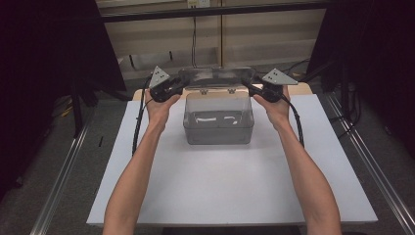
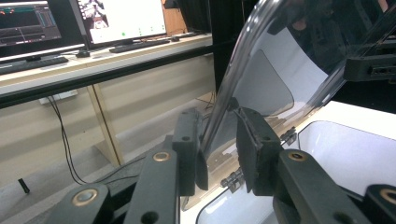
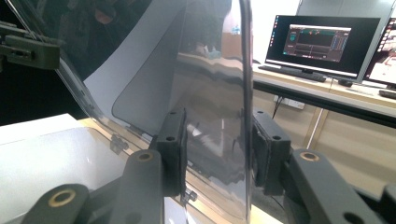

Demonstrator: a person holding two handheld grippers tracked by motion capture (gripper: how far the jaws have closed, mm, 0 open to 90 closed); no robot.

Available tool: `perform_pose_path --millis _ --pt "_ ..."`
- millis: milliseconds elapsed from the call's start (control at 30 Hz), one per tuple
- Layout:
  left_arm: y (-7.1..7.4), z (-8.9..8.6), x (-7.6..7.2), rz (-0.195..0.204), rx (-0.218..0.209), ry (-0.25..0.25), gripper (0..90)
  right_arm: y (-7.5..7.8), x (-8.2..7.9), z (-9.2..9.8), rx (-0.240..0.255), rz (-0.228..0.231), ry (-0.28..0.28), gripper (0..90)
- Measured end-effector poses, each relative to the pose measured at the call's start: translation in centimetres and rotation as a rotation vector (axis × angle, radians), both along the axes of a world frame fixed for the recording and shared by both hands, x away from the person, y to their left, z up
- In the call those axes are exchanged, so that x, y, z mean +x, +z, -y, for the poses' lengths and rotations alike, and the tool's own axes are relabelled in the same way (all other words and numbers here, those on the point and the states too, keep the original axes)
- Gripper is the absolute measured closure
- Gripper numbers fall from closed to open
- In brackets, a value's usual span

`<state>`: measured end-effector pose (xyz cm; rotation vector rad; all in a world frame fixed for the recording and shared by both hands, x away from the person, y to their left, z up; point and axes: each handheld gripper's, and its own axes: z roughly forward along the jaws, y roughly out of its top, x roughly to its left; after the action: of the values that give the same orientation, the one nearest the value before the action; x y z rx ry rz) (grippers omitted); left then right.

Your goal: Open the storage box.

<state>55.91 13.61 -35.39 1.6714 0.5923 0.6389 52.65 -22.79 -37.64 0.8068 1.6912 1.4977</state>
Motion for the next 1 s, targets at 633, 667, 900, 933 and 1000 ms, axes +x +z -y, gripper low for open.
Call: perform_pose_path --millis 633,667,900,933,1000 --pt "-1.0 0.5 1.6 -0.013 0.019 0.01 68.7 0.0 1.6 0.0 0.028 -0.039 0.003 60.8" --pt "-1.1 0.5 1.6 -0.011 0.015 0.014 68.2 0.1 1.7 0.0 0.034 -0.043 0.0 60.9" --pt "-1.8 0.6 2.2 -0.028 0.03 0.023 68.0 0.0 2.1 0.0 0.045 -0.041 0.005 61.6" --pt "-1.9 0.7 2.3 -0.031 0.037 0.025 68.0 0.0 2.1 0.0 0.044 -0.038 0.004 61.7" --pt "-2.0 0.7 2.4 -0.037 0.04 0.029 68.0 0.1 2.2 0.1 0.042 -0.04 0.002 62.0"
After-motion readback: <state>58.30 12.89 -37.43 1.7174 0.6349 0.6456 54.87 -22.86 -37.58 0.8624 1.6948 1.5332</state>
